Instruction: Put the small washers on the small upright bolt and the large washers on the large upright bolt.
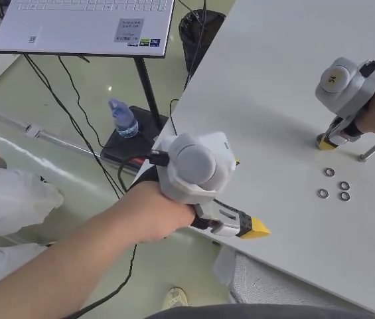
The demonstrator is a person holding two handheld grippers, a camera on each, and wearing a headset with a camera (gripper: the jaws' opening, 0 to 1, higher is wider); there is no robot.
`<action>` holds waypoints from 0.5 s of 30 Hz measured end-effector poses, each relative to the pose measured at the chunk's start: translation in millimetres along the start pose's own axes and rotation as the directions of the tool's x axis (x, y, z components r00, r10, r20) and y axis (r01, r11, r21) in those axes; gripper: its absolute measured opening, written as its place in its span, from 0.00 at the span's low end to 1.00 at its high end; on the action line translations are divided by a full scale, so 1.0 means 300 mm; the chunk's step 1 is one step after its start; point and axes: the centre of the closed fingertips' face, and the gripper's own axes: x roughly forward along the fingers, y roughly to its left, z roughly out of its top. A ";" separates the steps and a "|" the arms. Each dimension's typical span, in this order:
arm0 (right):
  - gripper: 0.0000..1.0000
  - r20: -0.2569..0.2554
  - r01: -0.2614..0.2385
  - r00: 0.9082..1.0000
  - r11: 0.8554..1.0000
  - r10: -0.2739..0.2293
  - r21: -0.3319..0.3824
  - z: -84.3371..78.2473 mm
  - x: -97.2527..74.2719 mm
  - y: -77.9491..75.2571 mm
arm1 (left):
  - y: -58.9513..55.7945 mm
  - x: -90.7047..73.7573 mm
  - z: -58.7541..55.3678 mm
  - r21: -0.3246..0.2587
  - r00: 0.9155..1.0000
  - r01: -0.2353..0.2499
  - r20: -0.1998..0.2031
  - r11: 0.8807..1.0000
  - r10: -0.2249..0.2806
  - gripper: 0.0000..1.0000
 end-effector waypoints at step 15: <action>0.36 0.130 0.031 0.991 0.996 -0.043 0.088 -0.054 -0.121 -0.033 | -0.024 0.032 0.042 0.033 1.000 0.020 -0.001 0.999 -0.020 0.76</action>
